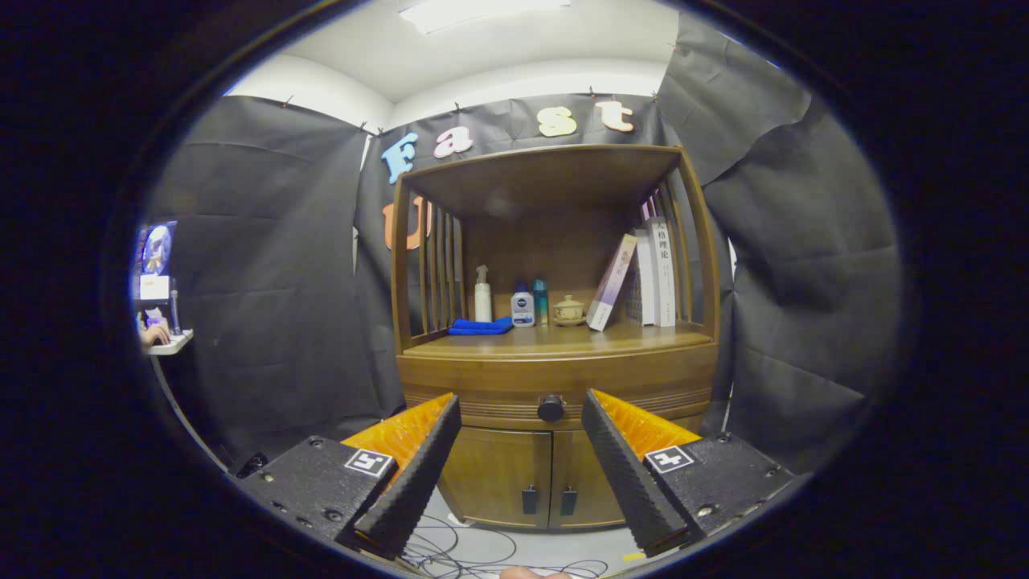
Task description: Pull open the drawer, take out the items inside it, and place them on the countertop above the cabinet.
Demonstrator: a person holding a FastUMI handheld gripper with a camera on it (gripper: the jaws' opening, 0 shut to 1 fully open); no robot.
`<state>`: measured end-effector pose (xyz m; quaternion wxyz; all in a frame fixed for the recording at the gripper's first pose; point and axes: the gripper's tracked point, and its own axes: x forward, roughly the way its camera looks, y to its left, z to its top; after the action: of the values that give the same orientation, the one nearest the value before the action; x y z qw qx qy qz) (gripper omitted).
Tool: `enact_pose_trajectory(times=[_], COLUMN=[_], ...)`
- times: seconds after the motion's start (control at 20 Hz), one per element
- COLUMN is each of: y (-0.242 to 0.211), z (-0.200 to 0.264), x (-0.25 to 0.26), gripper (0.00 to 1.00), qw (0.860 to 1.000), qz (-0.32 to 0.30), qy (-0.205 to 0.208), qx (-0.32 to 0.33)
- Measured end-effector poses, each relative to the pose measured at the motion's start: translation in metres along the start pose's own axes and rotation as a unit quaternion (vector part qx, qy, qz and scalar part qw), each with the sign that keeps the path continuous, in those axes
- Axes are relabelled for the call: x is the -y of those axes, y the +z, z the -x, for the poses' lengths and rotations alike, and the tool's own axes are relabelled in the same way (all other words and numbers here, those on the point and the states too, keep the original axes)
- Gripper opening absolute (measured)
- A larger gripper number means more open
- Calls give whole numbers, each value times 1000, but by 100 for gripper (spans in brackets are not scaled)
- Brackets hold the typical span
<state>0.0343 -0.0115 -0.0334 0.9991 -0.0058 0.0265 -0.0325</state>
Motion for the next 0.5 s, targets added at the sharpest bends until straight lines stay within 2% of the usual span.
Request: enact_pose_trajectory(times=[0.3, 0.5], y=[-7, -28], z=[-49, -92], x=[3, 9], gripper=[99, 99], qw=[1000, 999], qz=[1, -5], qy=[-6, -15], qx=[-8, -34])
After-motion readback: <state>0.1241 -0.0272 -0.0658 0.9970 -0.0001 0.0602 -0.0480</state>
